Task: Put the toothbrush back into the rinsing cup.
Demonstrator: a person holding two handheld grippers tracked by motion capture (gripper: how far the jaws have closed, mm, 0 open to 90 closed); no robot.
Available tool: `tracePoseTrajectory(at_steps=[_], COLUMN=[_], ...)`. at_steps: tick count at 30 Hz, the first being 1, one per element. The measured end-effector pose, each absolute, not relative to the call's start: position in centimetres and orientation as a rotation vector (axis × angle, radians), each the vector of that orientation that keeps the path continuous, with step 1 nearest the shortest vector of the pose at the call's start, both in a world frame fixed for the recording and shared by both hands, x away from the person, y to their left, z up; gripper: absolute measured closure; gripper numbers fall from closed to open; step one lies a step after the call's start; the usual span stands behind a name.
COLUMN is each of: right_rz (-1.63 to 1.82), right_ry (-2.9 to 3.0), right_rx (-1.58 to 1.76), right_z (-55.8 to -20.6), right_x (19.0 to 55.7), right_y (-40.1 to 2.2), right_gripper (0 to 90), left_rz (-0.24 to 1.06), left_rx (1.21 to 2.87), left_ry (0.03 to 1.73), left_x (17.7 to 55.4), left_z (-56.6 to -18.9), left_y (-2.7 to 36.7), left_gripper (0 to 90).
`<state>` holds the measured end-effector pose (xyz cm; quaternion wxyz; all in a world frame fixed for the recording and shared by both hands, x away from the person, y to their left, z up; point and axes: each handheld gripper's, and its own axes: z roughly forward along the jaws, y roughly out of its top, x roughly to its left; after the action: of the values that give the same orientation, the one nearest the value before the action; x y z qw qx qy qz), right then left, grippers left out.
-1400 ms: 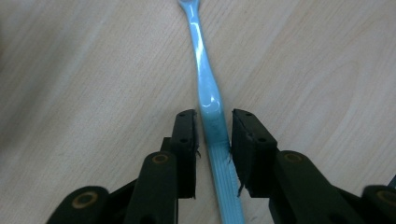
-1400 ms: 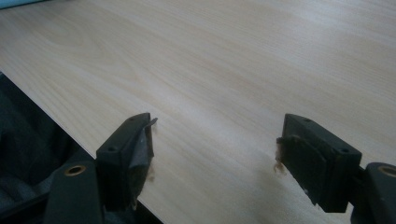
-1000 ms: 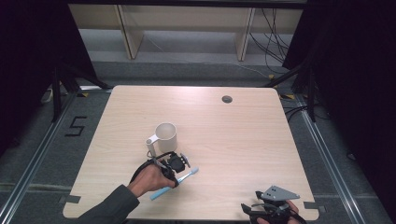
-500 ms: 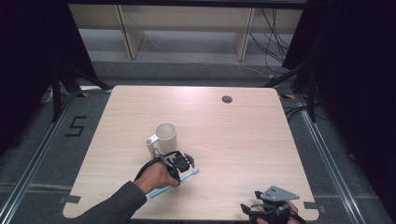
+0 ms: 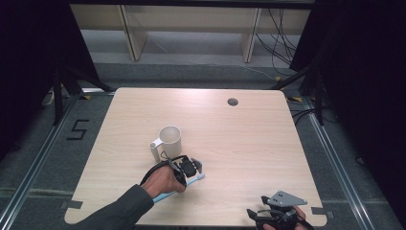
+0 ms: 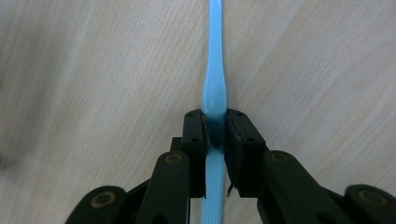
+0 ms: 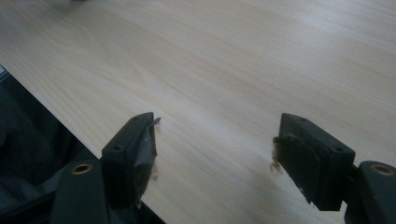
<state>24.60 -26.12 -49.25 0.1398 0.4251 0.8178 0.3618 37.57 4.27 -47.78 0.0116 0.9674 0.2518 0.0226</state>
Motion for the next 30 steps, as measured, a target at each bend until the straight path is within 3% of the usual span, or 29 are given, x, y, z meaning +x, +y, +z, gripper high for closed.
tracePoseTrajectory(at_steps=[18,30], right_rz=[1.079,1.076], right_ry=[2.360,2.365], right_rx=[1.236,1.232], right_z=[-49.3,-49.4], right_x=[24.7,24.7], right_y=[-26.2,-26.2], right_gripper=[29.3,29.4], left_rz=[0.037,0.080], left_rx=[2.974,2.692], left_ry=[0.754,0.765], left_x=[37.8,37.3], left_z=[-47.5,-44.0], left_y=[5.0,7.6], left_gripper=[78.8,78.7])
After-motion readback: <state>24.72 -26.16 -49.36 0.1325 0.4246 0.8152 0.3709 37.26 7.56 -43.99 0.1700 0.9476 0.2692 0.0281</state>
